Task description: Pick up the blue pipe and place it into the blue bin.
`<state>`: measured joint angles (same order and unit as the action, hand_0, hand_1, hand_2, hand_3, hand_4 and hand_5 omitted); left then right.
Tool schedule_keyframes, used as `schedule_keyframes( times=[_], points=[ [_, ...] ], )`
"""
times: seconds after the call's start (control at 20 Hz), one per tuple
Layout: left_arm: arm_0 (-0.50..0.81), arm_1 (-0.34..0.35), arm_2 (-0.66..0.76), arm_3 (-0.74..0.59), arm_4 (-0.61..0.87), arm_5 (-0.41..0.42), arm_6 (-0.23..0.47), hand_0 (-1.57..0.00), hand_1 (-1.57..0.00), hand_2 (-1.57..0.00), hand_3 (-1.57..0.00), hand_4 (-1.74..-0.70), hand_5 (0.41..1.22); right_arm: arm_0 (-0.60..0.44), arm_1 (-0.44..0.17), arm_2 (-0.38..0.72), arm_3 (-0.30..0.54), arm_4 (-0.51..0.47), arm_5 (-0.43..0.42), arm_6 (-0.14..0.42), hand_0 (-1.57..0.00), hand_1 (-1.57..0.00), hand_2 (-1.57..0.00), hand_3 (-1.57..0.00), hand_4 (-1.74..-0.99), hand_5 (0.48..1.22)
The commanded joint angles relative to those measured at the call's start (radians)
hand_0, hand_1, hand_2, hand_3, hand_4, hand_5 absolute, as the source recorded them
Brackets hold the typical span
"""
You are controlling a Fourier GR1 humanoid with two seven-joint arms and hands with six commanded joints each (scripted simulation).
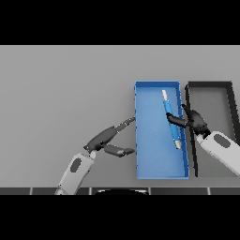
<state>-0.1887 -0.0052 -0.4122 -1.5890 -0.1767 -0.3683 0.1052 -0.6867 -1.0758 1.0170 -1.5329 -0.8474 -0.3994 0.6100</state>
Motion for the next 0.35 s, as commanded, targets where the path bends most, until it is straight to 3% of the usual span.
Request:
schedule_keyframes(
  times=[0.0, 0.15, 0.3],
  points=[
    [-0.003, 0.000, 0.002, -0.002, 0.004, -0.003, 0.007, 0.00, 0.00, 0.00, 0.00, -0.89, 0.431, -0.014, -0.006, 0.010, 0.001, -0.011, 0.003, 0.000, -0.01, -0.01, -0.01, 0.00, -1.020, 0.666],
    [0.002, 0.007, 0.000, -0.003, -0.001, -0.003, 0.012, 0.00, 0.00, 0.00, 0.00, -0.88, 0.431, -0.013, -0.005, 0.014, 0.001, -0.022, 0.017, -0.005, -0.01, -0.01, -0.01, 0.00, -1.022, 0.658],
    [0.032, 0.029, 0.002, -0.014, 0.003, -0.012, -0.027, 0.00, 0.00, 0.00, 0.00, -0.88, 0.431, -0.029, -0.004, 0.027, -0.001, -0.025, 0.008, -0.008, -0.01, -0.01, -0.01, 0.00, -1.022, 0.643]
  ],
)
